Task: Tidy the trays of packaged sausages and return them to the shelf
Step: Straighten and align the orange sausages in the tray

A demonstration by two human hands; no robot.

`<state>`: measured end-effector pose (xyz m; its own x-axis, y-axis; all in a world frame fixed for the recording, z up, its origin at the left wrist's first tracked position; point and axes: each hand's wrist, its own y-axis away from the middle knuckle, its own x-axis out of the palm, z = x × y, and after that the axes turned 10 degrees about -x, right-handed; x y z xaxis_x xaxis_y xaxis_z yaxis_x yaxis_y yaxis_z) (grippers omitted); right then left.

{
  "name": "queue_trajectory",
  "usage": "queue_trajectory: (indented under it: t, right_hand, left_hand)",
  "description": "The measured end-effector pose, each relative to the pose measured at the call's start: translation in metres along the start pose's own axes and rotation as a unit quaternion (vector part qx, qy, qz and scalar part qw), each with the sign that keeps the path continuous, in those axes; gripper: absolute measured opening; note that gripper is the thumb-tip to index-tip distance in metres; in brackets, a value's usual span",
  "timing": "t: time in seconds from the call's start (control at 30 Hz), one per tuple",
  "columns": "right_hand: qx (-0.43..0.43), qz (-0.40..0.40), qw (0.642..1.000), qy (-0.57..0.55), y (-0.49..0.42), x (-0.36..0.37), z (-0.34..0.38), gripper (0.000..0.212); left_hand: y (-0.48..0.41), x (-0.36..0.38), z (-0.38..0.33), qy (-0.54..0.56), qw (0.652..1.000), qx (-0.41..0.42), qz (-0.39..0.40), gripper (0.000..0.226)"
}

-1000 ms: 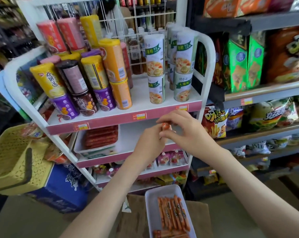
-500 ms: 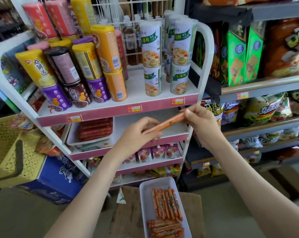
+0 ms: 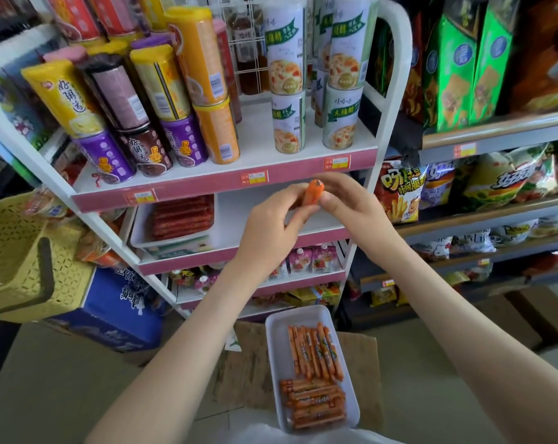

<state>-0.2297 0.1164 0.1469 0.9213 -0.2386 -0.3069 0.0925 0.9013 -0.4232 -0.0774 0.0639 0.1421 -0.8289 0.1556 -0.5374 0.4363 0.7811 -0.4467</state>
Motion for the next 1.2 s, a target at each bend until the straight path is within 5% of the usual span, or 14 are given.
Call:
queue_trajectory:
  t: [0.17,0.6,0.83,1.0,1.2]
  right_hand:
    - [-0.151,-0.010,0.987,0.061,0.006,0.010,0.019,0.020]
    - [-0.119,0.010,0.993,0.003,0.004,0.008,0.017,0.022]
    - [0.062,-0.161,0.973,-0.154,0.006,0.003,-0.014,0.014]
    - [0.190,-0.231,0.898,-0.322,0.022,-0.002,-0.049,0.017]
    - [0.243,-0.214,0.870,-0.372,0.034,0.010,-0.061,0.027]
  left_hand:
    - [0.008,0.002,0.010,-0.001,0.999,-0.019,0.026,0.031]
    - [0.014,0.003,0.025,-0.066,0.996,0.030,-0.042,0.035]
    - [0.021,-0.007,0.018,-0.042,0.990,-0.105,0.086,0.028]
    - [0.036,-0.013,0.016,0.157,0.964,-0.205,0.059,0.024]
    - [0.043,-0.002,0.004,0.163,0.971,-0.172,0.020,0.024]
